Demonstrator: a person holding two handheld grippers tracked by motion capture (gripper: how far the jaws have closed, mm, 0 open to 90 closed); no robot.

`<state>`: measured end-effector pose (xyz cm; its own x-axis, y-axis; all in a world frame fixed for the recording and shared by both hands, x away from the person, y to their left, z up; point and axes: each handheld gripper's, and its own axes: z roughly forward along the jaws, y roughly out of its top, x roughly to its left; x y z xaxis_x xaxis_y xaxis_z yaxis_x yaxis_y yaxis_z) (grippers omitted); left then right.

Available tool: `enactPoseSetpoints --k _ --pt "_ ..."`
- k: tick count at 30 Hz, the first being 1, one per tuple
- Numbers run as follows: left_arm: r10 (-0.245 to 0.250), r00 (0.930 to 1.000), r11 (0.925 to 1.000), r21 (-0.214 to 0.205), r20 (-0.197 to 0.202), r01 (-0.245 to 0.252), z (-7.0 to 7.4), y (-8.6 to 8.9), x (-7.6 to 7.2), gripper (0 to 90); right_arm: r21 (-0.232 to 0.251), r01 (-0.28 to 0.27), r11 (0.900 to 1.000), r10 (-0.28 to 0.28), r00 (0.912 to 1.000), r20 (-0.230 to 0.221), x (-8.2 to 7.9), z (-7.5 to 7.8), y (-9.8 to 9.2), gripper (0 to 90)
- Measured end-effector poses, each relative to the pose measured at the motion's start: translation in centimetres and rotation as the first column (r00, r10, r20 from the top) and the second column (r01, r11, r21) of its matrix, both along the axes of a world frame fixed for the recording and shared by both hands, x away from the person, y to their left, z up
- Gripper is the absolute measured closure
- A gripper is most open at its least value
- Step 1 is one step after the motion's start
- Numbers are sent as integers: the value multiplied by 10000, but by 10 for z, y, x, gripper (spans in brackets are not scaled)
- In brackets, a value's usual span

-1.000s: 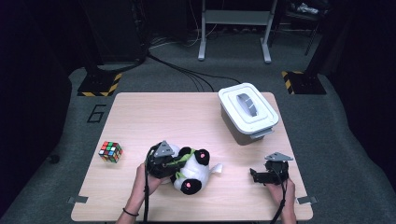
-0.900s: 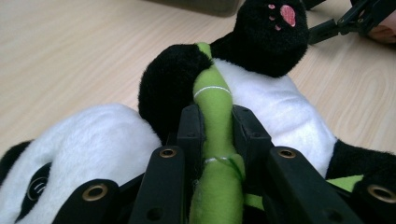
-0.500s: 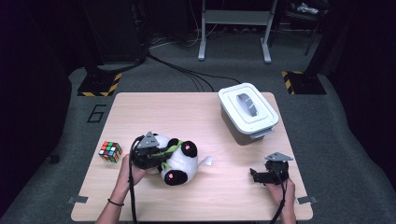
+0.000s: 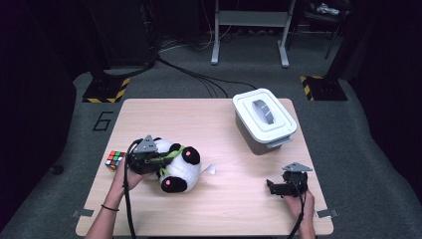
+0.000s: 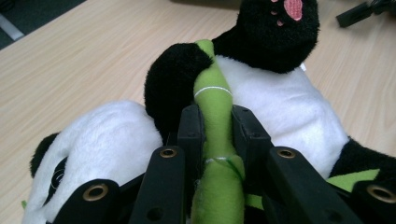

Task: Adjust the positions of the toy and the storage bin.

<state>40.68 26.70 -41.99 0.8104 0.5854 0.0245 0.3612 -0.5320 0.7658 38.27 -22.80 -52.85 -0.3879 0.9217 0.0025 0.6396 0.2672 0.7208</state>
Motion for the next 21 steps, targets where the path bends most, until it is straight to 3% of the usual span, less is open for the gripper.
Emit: enactPoseSetpoints --k 3,7,15,21 --pt "42 9992 10000 27 -405 -41 -11 7 1 755 1 9 10000 -9 10000 10 0 0 0 19" --pt "-32 9984 9999 -164 -563 23 -11 13 -2 755 10 -2 10000 2 10000 1 0 0 0 19" --pt "-197 9980 9995 219 -599 210 -7 24 -5 752 4 18 10000 -18 10000 13 0 0 0 19" --pt "89 9979 10000 -29 -641 -91 -11 26 -6 708 -1 19 10000 -19 10000 21 0 0 0 19"
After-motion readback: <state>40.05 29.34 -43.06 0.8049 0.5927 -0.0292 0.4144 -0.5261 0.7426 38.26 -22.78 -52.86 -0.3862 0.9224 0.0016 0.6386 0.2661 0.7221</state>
